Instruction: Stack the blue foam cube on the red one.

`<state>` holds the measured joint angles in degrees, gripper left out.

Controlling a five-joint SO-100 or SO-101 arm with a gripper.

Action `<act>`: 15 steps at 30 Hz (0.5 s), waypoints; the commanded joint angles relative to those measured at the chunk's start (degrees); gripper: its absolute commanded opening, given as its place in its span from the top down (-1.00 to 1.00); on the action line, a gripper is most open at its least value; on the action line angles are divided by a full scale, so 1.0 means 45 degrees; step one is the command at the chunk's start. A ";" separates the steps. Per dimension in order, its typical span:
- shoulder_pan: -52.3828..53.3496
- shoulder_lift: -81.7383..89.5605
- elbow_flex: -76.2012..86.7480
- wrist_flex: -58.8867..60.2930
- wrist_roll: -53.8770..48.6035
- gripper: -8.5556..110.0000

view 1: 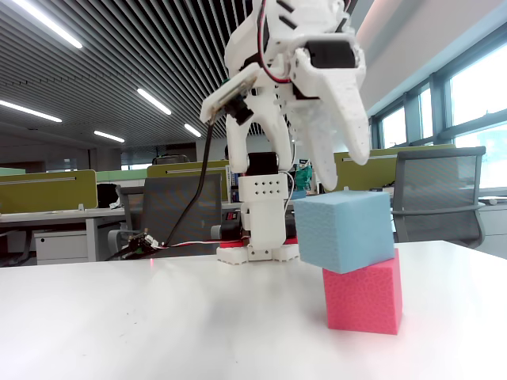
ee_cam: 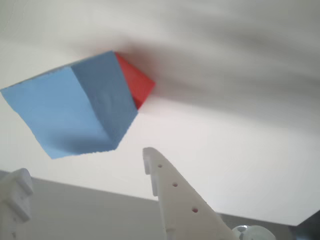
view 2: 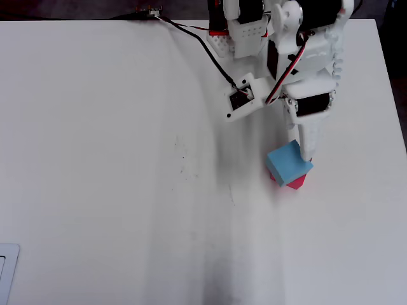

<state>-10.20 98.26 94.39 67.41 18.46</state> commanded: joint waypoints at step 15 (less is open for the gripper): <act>0.0918 0.6719 0.3691 -0.1055 0.0039 0.52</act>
<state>-6.94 122.08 107.49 64.60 18.46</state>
